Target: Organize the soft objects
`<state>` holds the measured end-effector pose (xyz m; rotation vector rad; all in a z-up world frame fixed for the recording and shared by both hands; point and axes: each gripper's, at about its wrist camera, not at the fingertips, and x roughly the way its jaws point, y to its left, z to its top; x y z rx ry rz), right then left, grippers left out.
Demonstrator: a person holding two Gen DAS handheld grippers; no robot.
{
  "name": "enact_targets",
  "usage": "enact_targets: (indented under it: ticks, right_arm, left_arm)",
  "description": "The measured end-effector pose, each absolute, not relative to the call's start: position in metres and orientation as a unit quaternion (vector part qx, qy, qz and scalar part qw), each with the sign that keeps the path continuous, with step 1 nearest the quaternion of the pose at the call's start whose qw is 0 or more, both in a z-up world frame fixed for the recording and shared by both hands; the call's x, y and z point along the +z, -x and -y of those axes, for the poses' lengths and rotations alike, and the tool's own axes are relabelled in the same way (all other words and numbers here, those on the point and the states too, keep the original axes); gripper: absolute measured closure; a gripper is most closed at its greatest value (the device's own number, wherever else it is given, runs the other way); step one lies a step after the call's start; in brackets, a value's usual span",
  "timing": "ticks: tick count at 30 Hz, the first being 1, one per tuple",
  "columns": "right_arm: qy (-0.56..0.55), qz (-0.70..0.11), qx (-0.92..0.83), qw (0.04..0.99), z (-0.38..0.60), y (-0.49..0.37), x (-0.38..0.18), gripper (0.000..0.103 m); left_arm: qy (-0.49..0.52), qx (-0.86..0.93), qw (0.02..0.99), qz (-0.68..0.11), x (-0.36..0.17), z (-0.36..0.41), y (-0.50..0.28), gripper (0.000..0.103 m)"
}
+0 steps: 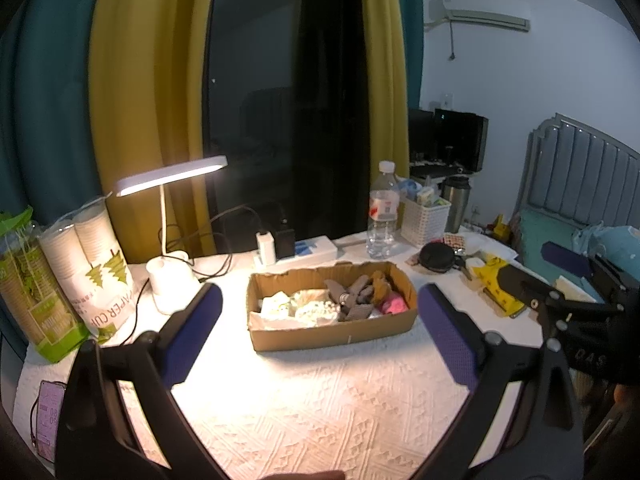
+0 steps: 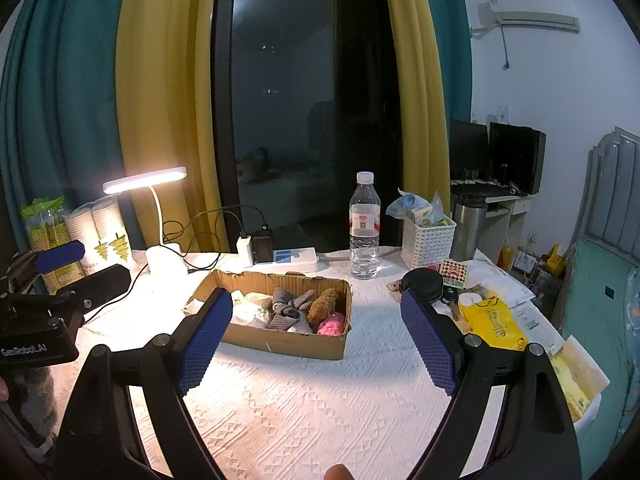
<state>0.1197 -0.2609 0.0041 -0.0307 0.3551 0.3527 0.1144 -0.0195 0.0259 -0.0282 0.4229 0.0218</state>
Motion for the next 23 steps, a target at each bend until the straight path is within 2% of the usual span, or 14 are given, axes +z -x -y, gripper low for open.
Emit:
enact_targets:
  ticks: [23]
  right_arm:
    - [0.019,-0.181,0.179,0.967,0.2567,-0.1288,0.0022,0.015]
  left_arm:
    - [0.016,0.009,0.977,-0.214,0.0215,0.0162,-0.1224,0.004]
